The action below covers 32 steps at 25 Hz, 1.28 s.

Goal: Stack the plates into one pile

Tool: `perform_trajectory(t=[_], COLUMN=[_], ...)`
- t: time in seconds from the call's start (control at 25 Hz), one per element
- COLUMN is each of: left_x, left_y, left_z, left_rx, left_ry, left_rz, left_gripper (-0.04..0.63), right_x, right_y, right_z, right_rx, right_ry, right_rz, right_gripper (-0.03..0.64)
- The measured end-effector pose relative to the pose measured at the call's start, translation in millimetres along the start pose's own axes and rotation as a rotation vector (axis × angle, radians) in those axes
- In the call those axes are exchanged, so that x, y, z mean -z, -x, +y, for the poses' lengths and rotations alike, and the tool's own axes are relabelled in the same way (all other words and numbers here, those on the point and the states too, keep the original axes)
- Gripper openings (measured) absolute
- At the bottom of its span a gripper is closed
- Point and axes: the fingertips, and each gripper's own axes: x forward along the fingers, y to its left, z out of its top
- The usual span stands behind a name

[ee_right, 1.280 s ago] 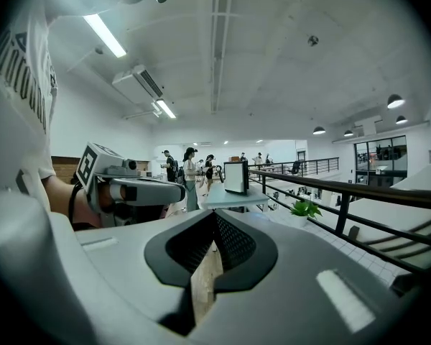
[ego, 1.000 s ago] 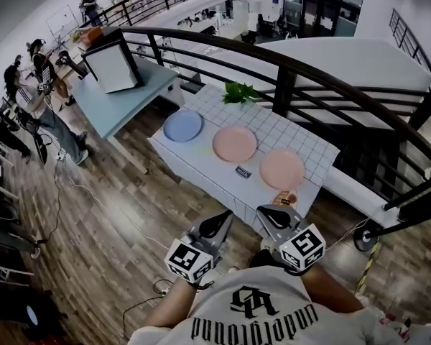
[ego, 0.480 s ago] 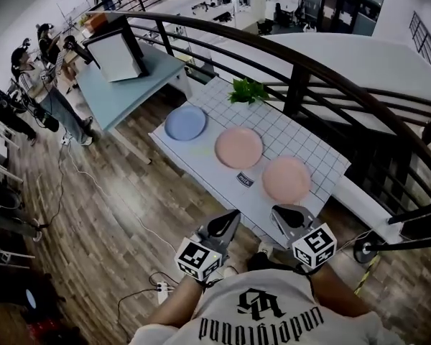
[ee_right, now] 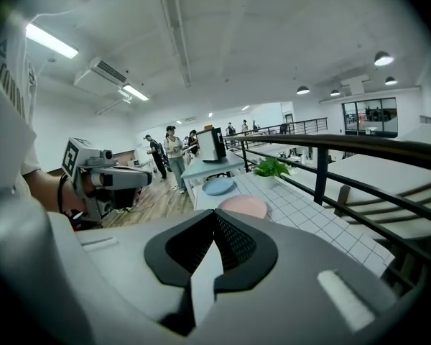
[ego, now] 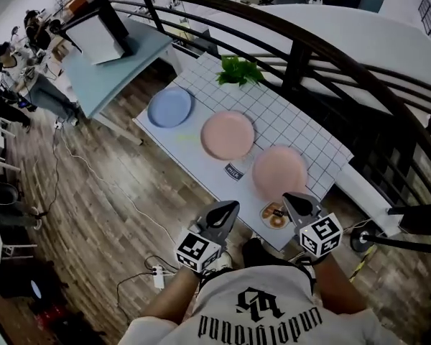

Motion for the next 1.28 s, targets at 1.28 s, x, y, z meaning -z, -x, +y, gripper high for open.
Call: perform_trajectory(t=[1.28], left_x=[176], left_y=[-178], left_z=[65], left_rx=[0.027], left_ry=[0.132], left_rz=[0.361], left_gripper=[0.049], right_x=[192], right_y=[-57], right_z=[-230], right_rx=[0.229], right_ry=[-0.351], right_rz=[0.309], right_gripper=[0.098])
